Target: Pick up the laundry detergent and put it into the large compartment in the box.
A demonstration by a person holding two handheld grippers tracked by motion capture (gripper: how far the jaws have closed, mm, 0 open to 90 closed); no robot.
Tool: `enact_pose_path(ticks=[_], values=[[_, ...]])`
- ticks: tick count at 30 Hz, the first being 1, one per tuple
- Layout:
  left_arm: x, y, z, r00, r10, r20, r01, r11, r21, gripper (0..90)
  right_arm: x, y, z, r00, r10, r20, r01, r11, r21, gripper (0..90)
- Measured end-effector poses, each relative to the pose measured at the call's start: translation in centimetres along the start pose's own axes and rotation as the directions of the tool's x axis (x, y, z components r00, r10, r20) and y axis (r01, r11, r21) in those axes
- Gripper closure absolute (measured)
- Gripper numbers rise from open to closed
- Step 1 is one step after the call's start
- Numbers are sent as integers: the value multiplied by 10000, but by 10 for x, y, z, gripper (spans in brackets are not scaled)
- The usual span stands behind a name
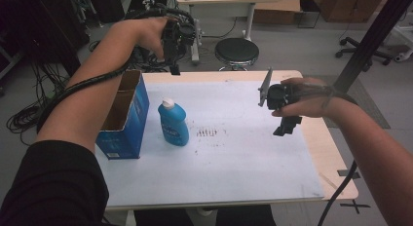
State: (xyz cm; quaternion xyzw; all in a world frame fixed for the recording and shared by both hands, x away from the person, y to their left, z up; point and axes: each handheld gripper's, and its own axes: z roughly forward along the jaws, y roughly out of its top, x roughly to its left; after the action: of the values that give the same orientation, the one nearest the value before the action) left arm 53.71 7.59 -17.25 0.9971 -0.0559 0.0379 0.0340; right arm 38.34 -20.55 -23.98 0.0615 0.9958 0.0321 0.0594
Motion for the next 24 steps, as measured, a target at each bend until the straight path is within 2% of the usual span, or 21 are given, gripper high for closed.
enact_pose_path(ticks=[10, 12, 24], values=[[-4, -3, -3, 10000, -18, -52, 18, 10000, -5, 2, 2, 2, -1, 10000, -23, 40, 23, 10000, -4, 60], [-6, -3, -4, 10000, -12, -72, 12, 10000, -38, 2, 2, 2, -1, 9999, -126, 69, 126, 9999, -4, 60], [-23, -1, -14, 9996, 248, -98, -247, 9996, 97, 2, 5, 1, -2, 9999, -48, 112, 49, 9999, -89, 60]])
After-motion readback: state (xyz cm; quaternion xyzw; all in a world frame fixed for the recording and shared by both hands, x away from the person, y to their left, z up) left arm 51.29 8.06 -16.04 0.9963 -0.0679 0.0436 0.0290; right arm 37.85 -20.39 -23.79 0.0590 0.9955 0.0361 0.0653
